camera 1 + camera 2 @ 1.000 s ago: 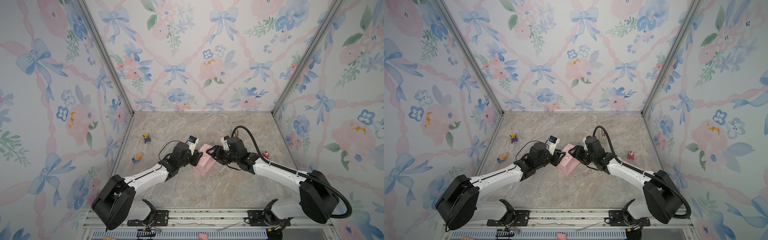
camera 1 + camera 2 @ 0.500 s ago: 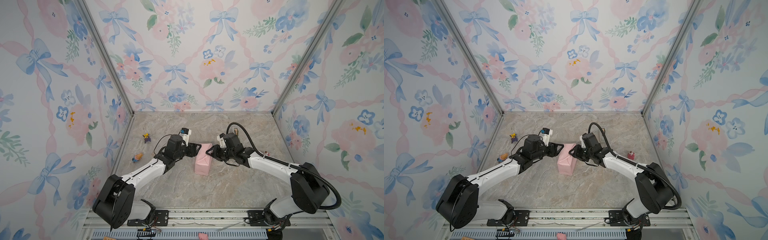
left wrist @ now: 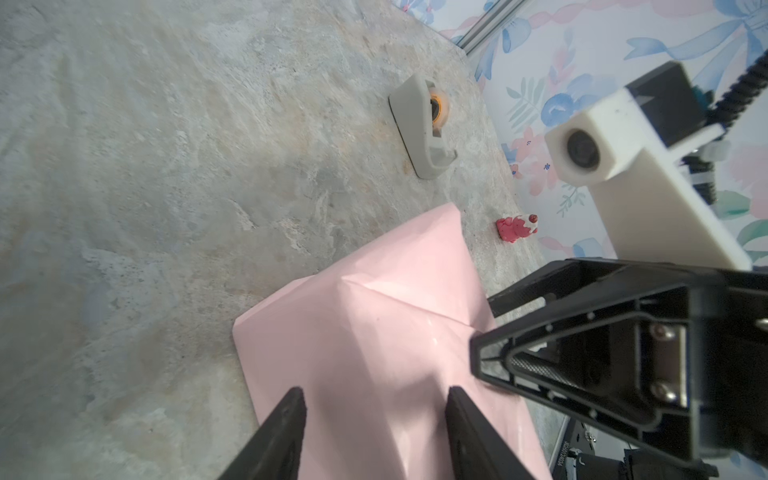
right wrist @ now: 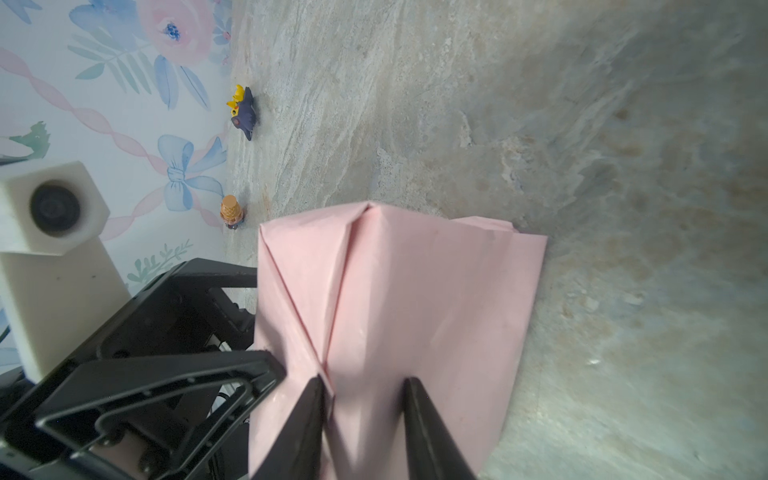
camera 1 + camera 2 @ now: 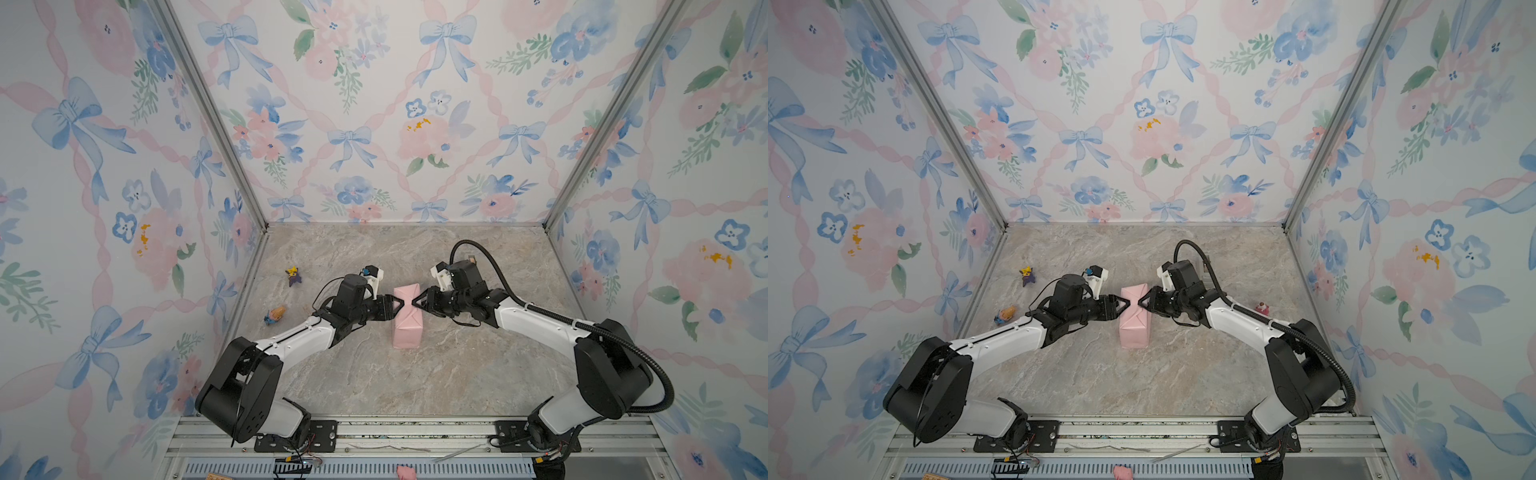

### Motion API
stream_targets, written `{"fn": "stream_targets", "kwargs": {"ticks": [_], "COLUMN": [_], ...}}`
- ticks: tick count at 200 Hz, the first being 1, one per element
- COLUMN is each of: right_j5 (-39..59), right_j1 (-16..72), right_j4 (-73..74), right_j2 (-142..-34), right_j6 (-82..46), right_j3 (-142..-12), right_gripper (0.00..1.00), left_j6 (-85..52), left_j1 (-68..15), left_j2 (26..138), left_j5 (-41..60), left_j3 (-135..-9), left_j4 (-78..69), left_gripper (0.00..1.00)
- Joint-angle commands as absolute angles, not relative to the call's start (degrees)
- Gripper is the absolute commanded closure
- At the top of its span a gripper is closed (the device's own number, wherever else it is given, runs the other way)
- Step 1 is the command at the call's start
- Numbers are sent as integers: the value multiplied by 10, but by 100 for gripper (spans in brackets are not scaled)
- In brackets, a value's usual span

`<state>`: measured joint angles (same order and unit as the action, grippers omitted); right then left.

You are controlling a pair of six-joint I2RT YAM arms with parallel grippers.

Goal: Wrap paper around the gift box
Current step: 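Open the right gripper and draw it back while left stays by the box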

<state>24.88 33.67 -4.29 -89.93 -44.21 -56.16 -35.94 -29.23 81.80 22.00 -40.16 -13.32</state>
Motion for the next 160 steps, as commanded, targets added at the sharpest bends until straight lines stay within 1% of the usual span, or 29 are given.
{"fn": "stream_targets", "kwargs": {"ticks": [1, 18, 48, 65, 81, 95, 122, 137, 160], "right_j5": [247, 254, 259, 273, 280, 297, 327, 354, 404], "right_j1": [331, 329, 296, 254, 203, 143, 39, 0, -36], "right_j4": [-77, -77, -101, -134, -181, -226, -280, -275, -254], "right_j2": [-918, -915, -856, -821, -818, -843, -939, -998, -1074], "right_j6": [-426, -422, -388, -338, -278, -218, -119, -91, -62], "right_j3": [-564, -570, -571, -574, -586, -608, -671, -705, -758], "right_gripper": [66, 63, 51, 50, 50, 51, 53, 54, 57], "left_j6": [-359, -355, -339, -333, -330, -330, -329, -328, -329], "left_j1": [-296, -300, -302, -304, -306, -307, -309, -309, -310], "left_j2": [844, 850, 853, 851, 851, 854, 856, 858, 859], "left_j5": [212, 199, 175, 167, 160, 161, 158, 155, 152], "left_j3": [-380, -376, -374, -374, -374, -376, -380, -382, -386], "left_j4": [-112, -107, -83, -74, -71, -71, -70, -70, -69], "left_gripper": [44, 45, 46, 45, 45, 45, 44, 44, 44]}}
